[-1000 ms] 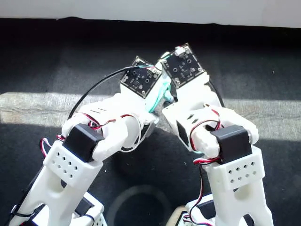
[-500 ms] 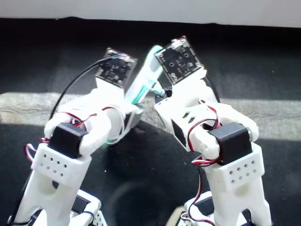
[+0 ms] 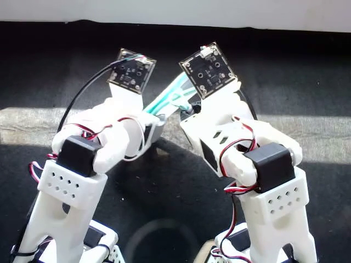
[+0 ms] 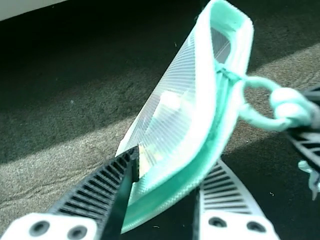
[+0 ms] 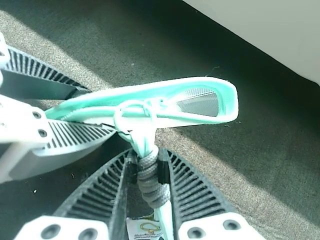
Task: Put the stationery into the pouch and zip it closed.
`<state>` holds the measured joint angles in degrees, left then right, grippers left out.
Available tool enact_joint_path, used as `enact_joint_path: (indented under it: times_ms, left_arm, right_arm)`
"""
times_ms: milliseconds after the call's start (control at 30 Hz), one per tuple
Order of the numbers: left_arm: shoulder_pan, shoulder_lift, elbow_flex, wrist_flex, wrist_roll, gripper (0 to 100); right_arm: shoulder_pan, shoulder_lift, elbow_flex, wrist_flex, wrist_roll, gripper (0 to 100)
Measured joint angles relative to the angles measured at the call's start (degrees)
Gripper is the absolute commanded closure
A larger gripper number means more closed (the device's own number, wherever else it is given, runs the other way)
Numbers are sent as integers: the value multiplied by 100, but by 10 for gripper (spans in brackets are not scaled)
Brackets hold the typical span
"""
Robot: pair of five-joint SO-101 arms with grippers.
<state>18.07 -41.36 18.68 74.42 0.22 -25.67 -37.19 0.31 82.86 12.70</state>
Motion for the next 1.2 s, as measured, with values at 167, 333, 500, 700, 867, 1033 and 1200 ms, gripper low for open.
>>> enact_joint_path:
  times_ms: [167,333,500,700,867,1033,1200]
  left_arm:
    - [290,0,-325,0,0,808]
    - [325,0,-413,-229,0,810]
    - [334,0,18,-624,9,819]
    - [334,-9,114,-695,0,976]
    - [220,-9,114,-730,-123,980]
    - [158,-9,35,-730,-149,978]
    - [158,0,-18,-721,-149,976]
  right_arm:
    - [0,0,0,0,0,993]
    - [0,0,0,0,0,993]
    - [0,0,0,0,0,993]
    - [-9,0,0,0,0,993]
    - [-9,0,0,0,-9,993]
    - [-9,0,0,0,-9,993]
    - [-9,0,0,0,-9,993]
